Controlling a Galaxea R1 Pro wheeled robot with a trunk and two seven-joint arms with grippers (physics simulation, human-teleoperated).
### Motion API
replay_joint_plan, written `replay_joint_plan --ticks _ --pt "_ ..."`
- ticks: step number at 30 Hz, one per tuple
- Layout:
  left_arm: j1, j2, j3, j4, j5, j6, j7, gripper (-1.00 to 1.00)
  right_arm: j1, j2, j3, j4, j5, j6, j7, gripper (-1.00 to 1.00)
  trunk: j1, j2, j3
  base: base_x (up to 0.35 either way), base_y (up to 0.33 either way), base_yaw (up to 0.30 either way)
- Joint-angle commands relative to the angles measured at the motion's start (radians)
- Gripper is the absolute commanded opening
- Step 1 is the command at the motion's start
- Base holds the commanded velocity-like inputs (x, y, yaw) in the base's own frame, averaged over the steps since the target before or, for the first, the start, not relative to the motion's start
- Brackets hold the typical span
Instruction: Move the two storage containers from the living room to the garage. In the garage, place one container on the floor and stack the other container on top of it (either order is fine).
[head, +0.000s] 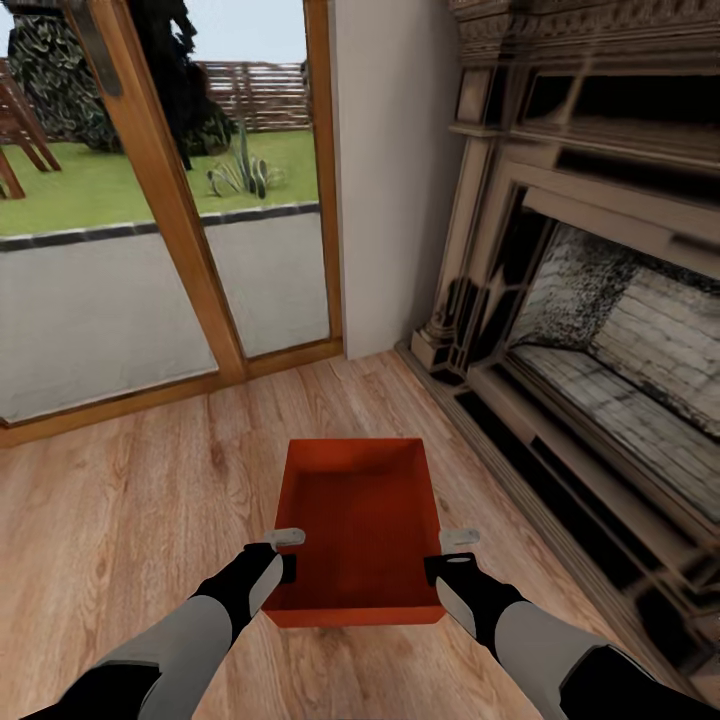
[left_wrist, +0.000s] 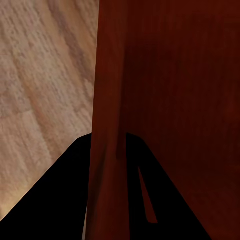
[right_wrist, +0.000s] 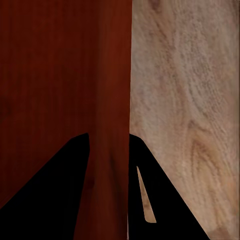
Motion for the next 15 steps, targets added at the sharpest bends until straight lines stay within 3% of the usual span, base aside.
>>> replay_joint_plan --ticks 1,15 --pt "0.001 0.003 -0.011 0.002 -0.007 0.010 0.013 -1.00 -0.001 -0.002 -0.004 -0.004 0.030 0.008 -0.009 -1.00 -0.004 0.007 0.003 0.000 0.000 0.000" --pt "0.001 0.003 -0.011 0.002 -0.007 0.010 0.013 -1.00 -0.002 -0.002 -0.005 -0.004 0.030 0.008 -0.009 -1.00 -0.058 0.105 0.046 0.000 0.000 0.000"
